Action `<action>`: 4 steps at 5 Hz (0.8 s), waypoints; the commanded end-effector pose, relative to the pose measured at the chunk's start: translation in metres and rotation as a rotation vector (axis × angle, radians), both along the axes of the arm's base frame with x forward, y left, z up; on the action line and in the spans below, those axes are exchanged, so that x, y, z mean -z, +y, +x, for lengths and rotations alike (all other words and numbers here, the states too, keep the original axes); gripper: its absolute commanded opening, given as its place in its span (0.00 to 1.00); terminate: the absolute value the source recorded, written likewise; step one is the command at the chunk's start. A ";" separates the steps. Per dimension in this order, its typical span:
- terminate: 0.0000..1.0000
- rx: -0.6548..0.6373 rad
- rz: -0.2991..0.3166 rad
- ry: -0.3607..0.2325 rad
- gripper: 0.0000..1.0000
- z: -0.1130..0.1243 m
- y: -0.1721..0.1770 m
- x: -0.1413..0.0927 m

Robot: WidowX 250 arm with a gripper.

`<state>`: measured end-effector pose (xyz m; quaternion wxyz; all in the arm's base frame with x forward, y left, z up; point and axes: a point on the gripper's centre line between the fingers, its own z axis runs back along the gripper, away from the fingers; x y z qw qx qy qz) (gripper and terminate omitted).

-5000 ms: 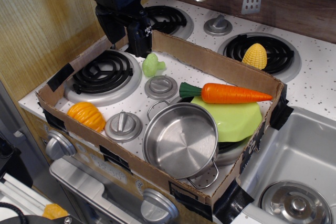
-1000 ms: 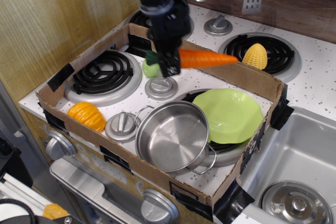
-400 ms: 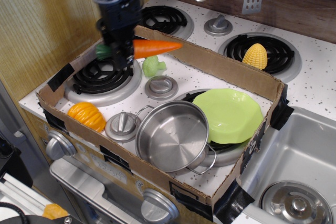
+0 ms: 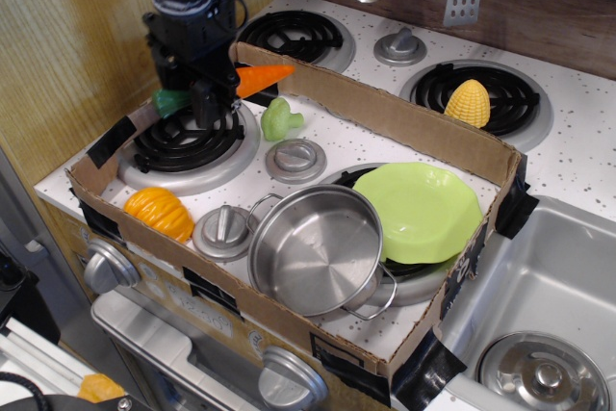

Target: Take carrot off plate

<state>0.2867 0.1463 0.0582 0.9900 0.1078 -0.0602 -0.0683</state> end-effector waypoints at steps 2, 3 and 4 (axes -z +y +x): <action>0.00 -0.113 -0.010 -0.095 0.00 -0.033 0.027 0.020; 0.00 -0.106 -0.054 -0.099 1.00 -0.032 0.033 0.024; 0.00 -0.037 -0.065 -0.081 1.00 -0.026 0.032 0.017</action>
